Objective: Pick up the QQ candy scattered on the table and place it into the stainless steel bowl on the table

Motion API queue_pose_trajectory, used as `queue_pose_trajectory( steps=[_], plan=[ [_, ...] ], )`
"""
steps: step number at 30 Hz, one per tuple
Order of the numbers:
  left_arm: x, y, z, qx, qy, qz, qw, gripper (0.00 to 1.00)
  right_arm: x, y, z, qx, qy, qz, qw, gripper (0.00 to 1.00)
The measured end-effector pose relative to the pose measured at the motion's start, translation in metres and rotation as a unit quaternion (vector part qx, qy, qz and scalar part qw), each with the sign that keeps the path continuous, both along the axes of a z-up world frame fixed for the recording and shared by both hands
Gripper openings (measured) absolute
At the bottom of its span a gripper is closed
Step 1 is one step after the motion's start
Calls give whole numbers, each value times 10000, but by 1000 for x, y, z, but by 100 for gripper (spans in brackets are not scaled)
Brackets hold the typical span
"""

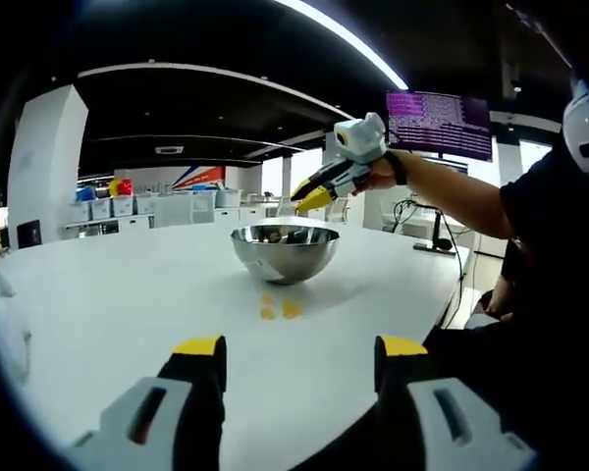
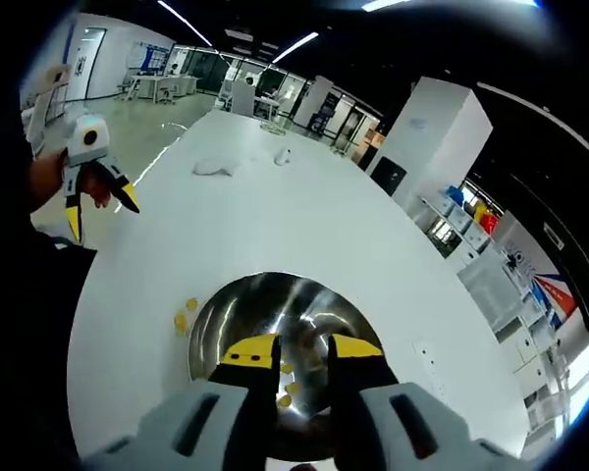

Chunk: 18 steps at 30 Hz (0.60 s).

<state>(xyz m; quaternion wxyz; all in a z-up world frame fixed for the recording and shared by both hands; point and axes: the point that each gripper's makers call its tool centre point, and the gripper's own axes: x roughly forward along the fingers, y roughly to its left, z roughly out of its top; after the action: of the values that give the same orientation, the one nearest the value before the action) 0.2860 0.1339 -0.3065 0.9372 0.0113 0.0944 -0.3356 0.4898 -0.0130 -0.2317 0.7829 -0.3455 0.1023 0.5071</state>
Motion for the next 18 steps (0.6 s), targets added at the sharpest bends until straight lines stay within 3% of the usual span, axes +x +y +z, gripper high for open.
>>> queue_pose_trajectory(
  steps=[10, 18],
  plan=[
    [-1, 0, 3, 55, -29, 5, 10000, 61, -24, -46, 14, 810, -81, -367, 9960, 19],
    [-2, -5, 7, 106, -67, -15, 9999, 61, -76, -71, 9, 1728, 4, -557, 9834, 19]
  ],
)
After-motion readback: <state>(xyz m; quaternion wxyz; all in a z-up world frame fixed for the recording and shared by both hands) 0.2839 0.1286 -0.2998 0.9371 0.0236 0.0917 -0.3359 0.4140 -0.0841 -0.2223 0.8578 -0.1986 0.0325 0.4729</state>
